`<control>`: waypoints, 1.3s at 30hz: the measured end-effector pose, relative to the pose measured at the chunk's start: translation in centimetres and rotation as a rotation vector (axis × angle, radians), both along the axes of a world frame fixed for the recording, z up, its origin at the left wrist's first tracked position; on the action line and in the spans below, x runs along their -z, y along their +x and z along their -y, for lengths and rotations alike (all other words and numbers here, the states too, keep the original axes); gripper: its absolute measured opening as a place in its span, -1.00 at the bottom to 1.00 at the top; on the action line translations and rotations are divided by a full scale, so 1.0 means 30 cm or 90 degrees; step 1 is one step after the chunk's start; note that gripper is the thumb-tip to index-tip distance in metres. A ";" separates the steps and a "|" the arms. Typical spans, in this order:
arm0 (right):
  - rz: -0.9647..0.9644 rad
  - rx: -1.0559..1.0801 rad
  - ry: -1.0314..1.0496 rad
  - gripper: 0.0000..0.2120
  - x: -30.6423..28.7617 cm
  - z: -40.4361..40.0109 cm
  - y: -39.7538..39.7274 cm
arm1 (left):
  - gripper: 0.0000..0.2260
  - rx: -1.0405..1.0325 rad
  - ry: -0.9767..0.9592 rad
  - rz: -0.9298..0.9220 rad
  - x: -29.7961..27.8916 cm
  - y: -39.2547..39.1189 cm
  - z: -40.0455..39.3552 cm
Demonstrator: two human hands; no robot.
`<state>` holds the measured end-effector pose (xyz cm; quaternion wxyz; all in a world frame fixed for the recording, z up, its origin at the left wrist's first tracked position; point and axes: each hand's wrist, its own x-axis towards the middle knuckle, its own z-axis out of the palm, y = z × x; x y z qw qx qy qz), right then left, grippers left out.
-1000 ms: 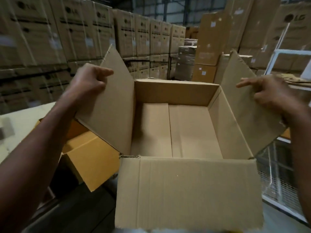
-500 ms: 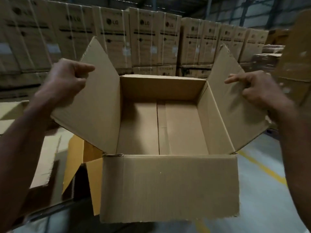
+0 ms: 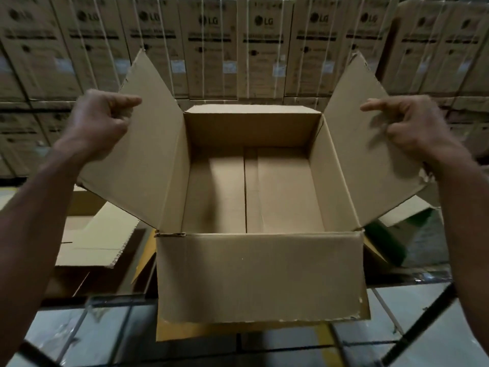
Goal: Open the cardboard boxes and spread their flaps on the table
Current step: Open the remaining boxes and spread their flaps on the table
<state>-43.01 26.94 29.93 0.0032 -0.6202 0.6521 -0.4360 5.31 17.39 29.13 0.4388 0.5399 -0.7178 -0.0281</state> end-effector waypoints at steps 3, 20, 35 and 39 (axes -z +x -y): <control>-0.037 -0.001 0.009 -0.42 -0.029 0.100 -0.011 | -0.59 0.002 0.043 -0.016 -0.015 0.018 0.085; 0.011 0.016 0.088 -0.43 0.102 0.395 -0.046 | -0.58 0.039 0.122 0.021 0.106 0.006 0.430; 0.127 -0.009 0.236 -0.45 0.436 0.612 -0.199 | -0.54 -0.046 0.280 0.035 0.493 0.023 0.560; 0.130 -0.017 0.246 -0.52 0.444 0.632 -0.189 | -0.56 -0.051 0.289 0.043 0.530 0.067 0.586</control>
